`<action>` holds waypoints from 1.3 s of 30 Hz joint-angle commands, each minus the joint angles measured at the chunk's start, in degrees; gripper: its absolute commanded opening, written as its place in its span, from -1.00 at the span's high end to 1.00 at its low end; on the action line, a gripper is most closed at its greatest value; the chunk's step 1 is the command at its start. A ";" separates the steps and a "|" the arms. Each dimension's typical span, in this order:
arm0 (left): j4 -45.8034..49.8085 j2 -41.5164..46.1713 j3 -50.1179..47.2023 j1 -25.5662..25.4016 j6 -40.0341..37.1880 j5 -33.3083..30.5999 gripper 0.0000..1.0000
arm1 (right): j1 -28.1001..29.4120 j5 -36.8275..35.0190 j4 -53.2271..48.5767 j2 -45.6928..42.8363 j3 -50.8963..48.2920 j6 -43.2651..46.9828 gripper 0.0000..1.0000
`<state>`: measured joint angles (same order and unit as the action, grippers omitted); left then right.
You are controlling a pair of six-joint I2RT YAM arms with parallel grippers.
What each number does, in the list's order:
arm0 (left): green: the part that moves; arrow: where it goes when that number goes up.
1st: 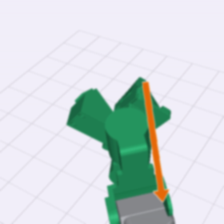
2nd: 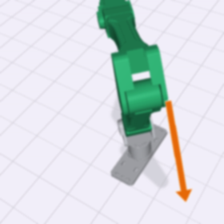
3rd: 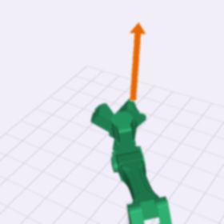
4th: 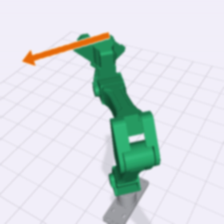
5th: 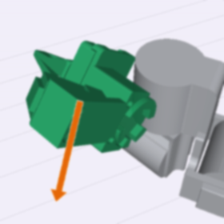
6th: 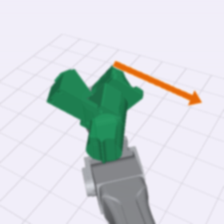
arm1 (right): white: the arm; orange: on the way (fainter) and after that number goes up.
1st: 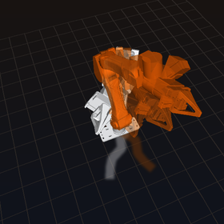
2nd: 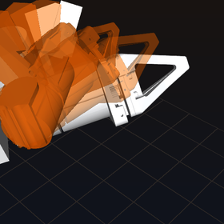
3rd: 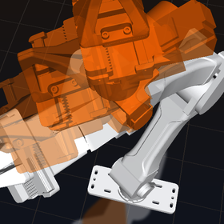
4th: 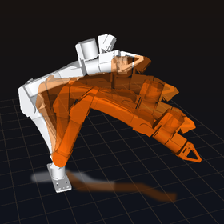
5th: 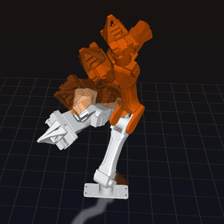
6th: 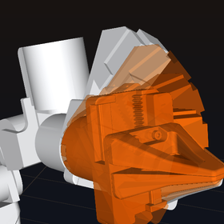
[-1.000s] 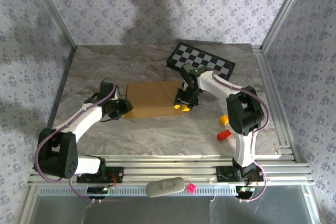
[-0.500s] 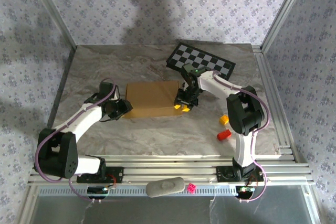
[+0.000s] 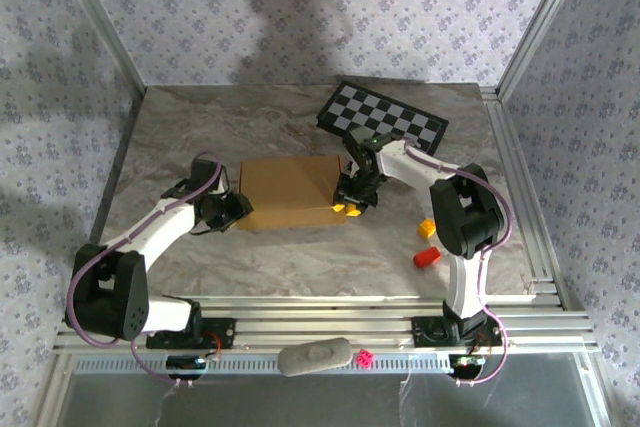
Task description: Fold the paper box
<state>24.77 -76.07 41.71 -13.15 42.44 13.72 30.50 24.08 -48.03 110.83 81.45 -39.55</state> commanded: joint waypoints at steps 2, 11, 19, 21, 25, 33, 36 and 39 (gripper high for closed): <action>0.10 -0.14 -0.91 0.05 -1.76 -0.78 0.13 | -0.36 -1.71 1.55 -1.31 -1.52 1.02 0.37; -0.60 0.15 -0.94 0.05 -3.04 -1.67 0.13 | 0.08 -7.32 1.32 -2.68 -2.99 5.90 0.40; -0.88 -0.92 -0.85 0.05 -2.89 -1.58 0.13 | 0.26 -9.93 12.22 -7.20 -10.75 10.18 0.47; -0.73 -1.24 -0.61 0.05 -2.88 -1.63 0.13 | 0.25 -9.73 15.51 -8.56 -12.42 11.56 0.48; -0.76 -1.86 -0.27 0.05 -2.72 -1.50 0.13 | 0.56 -10.06 21.21 -11.79 -16.93 15.20 0.56; -0.62 -2.73 0.28 0.04 -2.71 -1.33 0.14 | 0.16 -10.11 24.78 -11.68 -19.77 19.39 0.70; -0.96 -2.94 0.43 0.14 -2.31 -1.33 0.14 | 0.26 -10.91 26.03 -11.60 -21.04 19.94 0.72; -1.41 -3.23 0.47 0.14 -1.60 -1.24 0.14 | 0.35 -11.57 26.54 -11.72 -21.59 20.43 0.72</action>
<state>22.26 -77.80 41.58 -13.15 40.47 13.72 31.00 15.88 -21.28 99.00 61.60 -21.06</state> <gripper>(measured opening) 0.429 0.142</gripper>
